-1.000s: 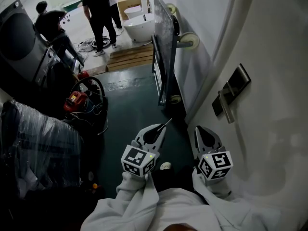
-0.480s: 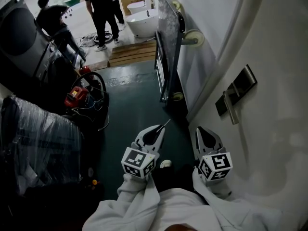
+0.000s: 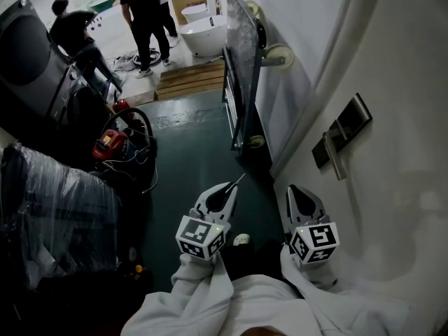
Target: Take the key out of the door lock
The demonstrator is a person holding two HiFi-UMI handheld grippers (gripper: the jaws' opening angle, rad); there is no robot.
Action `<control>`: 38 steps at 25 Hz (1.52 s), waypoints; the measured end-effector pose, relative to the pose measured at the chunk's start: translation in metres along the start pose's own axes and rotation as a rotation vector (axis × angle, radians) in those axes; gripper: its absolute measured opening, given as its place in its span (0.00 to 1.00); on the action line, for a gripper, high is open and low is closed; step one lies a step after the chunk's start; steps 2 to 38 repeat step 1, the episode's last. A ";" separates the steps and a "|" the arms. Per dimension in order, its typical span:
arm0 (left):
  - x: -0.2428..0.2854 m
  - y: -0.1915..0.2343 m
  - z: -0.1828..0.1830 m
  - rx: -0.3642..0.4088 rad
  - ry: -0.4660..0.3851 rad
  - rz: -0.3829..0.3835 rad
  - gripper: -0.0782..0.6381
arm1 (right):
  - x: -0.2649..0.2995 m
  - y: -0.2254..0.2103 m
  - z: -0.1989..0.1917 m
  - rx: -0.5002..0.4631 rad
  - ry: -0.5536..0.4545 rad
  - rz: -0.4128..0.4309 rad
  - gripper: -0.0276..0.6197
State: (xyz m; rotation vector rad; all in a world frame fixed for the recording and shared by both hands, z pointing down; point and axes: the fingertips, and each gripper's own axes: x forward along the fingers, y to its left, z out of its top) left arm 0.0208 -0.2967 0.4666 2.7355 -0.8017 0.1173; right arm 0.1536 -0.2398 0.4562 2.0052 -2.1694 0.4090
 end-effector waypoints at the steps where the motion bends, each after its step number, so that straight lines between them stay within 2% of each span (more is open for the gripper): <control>1: 0.000 0.000 -0.001 -0.002 0.001 0.001 0.15 | 0.000 -0.001 0.000 0.001 0.001 -0.003 0.12; 38: 0.000 0.000 -0.001 -0.002 0.001 0.001 0.15 | 0.000 -0.001 0.000 0.001 0.001 -0.003 0.12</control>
